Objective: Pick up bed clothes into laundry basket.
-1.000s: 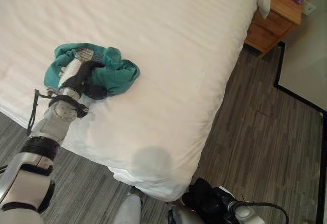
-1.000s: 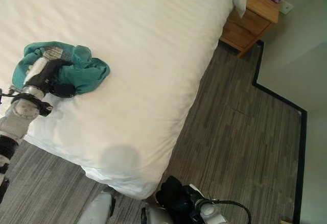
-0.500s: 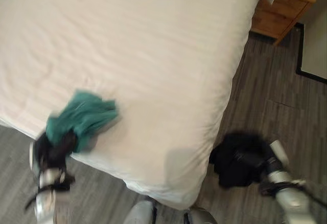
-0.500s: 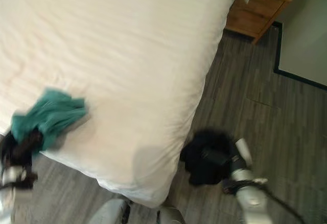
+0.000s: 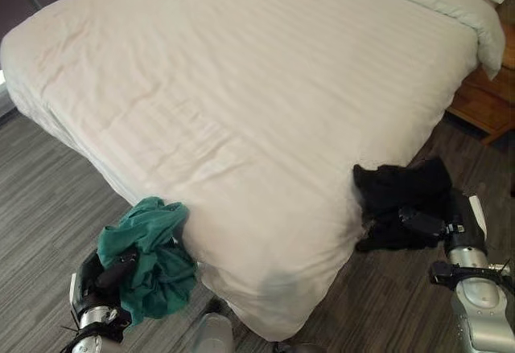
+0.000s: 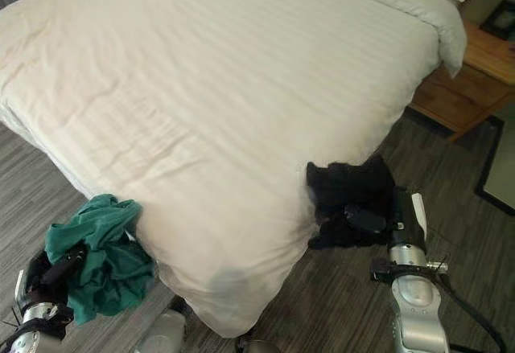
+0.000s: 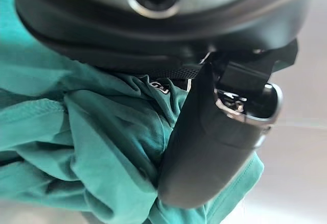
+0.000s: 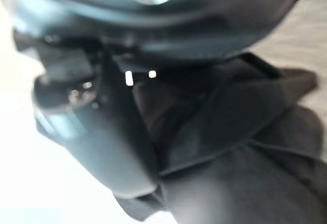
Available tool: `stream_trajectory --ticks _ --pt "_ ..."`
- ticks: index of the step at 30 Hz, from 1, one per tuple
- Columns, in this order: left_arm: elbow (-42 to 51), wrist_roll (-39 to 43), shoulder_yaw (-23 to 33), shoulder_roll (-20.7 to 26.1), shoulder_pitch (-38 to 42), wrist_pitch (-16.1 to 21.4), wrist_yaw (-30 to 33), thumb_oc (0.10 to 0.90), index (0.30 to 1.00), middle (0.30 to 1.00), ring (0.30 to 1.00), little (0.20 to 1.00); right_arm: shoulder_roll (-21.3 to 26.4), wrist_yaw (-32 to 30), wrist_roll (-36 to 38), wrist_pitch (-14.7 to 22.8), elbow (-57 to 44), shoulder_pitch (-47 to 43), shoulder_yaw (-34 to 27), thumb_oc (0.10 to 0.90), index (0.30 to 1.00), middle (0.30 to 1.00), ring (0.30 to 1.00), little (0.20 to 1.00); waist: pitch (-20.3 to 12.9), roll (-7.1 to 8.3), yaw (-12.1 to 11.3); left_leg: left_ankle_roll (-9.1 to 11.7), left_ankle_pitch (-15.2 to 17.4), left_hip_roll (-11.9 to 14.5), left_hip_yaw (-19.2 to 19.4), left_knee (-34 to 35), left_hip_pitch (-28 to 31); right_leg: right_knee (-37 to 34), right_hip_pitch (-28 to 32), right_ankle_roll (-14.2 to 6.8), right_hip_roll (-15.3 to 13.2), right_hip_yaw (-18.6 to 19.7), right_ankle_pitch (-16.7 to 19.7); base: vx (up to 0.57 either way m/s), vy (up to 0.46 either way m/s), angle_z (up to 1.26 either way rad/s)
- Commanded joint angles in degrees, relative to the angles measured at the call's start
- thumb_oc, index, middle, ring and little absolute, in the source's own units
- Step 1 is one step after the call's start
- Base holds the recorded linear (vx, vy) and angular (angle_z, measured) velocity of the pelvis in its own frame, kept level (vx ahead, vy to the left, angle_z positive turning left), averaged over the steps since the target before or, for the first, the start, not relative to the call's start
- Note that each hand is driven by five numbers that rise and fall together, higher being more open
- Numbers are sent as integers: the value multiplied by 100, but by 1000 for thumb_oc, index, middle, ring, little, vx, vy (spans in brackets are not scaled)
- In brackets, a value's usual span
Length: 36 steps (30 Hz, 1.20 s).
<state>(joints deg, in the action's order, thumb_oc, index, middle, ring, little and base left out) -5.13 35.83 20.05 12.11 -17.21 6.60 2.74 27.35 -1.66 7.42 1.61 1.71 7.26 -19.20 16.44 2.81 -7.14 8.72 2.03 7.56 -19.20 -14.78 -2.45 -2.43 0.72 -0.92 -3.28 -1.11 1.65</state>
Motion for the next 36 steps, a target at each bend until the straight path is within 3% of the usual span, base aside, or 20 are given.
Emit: stream_trajectory --ticks 1,4,6,9,10,11,16,18,21,22,24,25,27,29,30,31,32,34,35,36 --pt "1426 -45 320 721 516 850 -18 400 300 300 300 300 621 -280 -2 466 -496 -143 -199 400 300 300 300 300 -978 -125 396 -105 -565 240 -587 207 158 563 -666 -639 -533 598 -230 -98 317 -44" --pt "1556 -147 234 866 762 987 62 400 300 300 300 300 500 -304 -12 461 -518 -171 -85 400 300 300 300 300 -1028 -194 556 -213 419 88 -631 723 529 658 -986 -849 -605 983 39 -185 309 -51" --pt "1496 -261 -76 946 1303 1117 211 400 300 300 300 300 124 -333 -106 454 -488 -104 230 400 300 300 300 300 -955 -47 736 -461 970 -235 -187 935 687 -18 -1321 -1202 -835 1146 892 -425 433 -53" --pt "1383 -410 -224 1079 1471 1154 368 400 300 300 300 300 -63 -348 -182 490 -569 -256 580 400 300 300 300 300 -695 16 736 -712 1058 -577 144 850 524 -257 -1854 -1390 -706 1148 1131 -498 369 -79" --pt "1358 -576 -279 1158 1462 1150 440 400 300 300 300 300 -119 -369 -201 517 -537 -271 721 400 300 300 300 300 -544 14 799 -744 1009 -674 349 746 392 -257 -1971 -1408 -662 1157 1139 -896 465 -152" --pt "1380 -544 -249 1268 1480 1182 420 400 300 300 300 300 -156 -240 -320 465 -696 -125 918 400 300 300 300 300 -394 -11 823 -846 753 -882 702 700 138 171 -1838 -1165 -691 801 886 -827 432 -154" --pt "1578 -269 -356 1023 1220 1022 300 400 300 300 300 300 -203 -314 -443 427 -650 40 810 400 300 300 300 300 -641 -278 561 -1097 141 -731 1802 1038 -364 2427 -813 -712 -1195 -276 -182 -665 279 -181" --pt "1748 -258 -369 955 1100 978 262 400 300 300 300 300 -198 -380 -469 423 -550 -28 833 400 300 300 300 300 -747 -272 483 -1126 81 -704 2104 1065 -429 2616 -514 -679 -1436 -426 -156 -390 78 -152" --pt "1795 -432 -291 886 776 918 356 400 300 300 300 300 -236 -473 -357 480 -473 -538 1179 400 300 300 300 300 -1048 -93 248 -1028 -108 -481 3320 1016 -776 2336 450 -838 -2176 -1156 275 -485 -89 -214" --pt "1725 -418 -299 861 715 928 404 400 300 300 300 300 -294 -498 -241 519 -516 -774 1362 400 300 300 300 300 -1170 12 170 -941 -143 -313 3772 1002 -902 2350 659 -1020 -2410 -1558 410 -532 -279 -268" --pt "1738 -289 -320 807 689 990 503 400 300 300 300 300 -355 -541 -104 599 -663 -1017 1538 400 300 300 300 300 -1264 141 180 -801 -523 -4 4193 1203 -1095 2026 641 -1201 -2337 -1545 484 -530 -352 -233" --pt "1718 -290 -297 812 701 1033 568 400 300 300 300 300 -346 -578 -67 659 -789 -1116 1589 400 300 300 300 300 -1245 180 123 -718 -664 205 4472 1326 -1127 1742 530 -1236 -2286 -1745 276 -504 -418 -203" --pt "1646 -387 -306 832 763 1030 610 400 300 300 300 300 -466 -624 81 763 -852 -1139 1633 400 300 300 300 300 -1207 189 200 -384 -1155 550 4675 1698 -1156 1014 521 -1210 -1696 -1676 -678 -356 -439 -157" --pt "1619 -389 -304 843 781 1046 607 400 300 300 300 300 -468 -625 89 774 -839 -1150 1638 400 300 300 300 300 -1196 162 168 -328 -1237 619 4691 1764 -1113 976 534 -1151 -1613 -1653 -685 -187 -292 -139" --pt "1539 -245 -438 748 932 1107 601 400 300 300 300 300 -414 -627 402 916 -885 -1043 1582 400 300 300 300 300 -985 131 182 -279 -1391 760 4050 1797 -1192 588 353 -881 -1132 -1260 -897 -356 -505 -132" --pt "1426 -129 -541 714 1083 1194 599 400 300 300 300 300 -388 -619 796 1017 -755 -1254 1644 400 300 300 300 300 -824 155 61 -196 -1170 562 3057 1633 -1121 441 231 -772 -925 -935 -820 -504 -841 -116" --pt "1445 -189 -578 616 1090 1184 635 400 300 300 300 300 -425 -619 1294 1160 -490 -1491 1696 400 300 300 300 300 -652 285 -8 -188 -632 115 1441 1207 -829 294 6 -627 -584 -315 -611 -336 -672 -195" --pt "1524 -330 -486 551 961 1172 486 400 300 300 300 300 -424 -395 1585 1192 -378 -1345 1585 400 300 300 300 300 -631 467 56 -275 34 -326 662 548 -552 121 -149 -531 -241 435 -361 -158 -418 -318" --pt "1523 -328 -486 551 963 1174 483 400 300 300 300 300 -424 -392 1588 1190 -381 -1344 1581 400 300 300 300 300 -635 471 45 -276 15 -330 672 540 -573 115 -168 -533 -245 448 -336 18 -275 -282" --pt "1533 -314 -534 483 931 1168 411 400 300 300 300 300 -403 -322 1662 1202 -399 -1097 1434 400 300 300 300 300 -713 550 160 -438 304 -680 210 272 -448 31 -214 -471 16 1038 -226 22 -174 -212"
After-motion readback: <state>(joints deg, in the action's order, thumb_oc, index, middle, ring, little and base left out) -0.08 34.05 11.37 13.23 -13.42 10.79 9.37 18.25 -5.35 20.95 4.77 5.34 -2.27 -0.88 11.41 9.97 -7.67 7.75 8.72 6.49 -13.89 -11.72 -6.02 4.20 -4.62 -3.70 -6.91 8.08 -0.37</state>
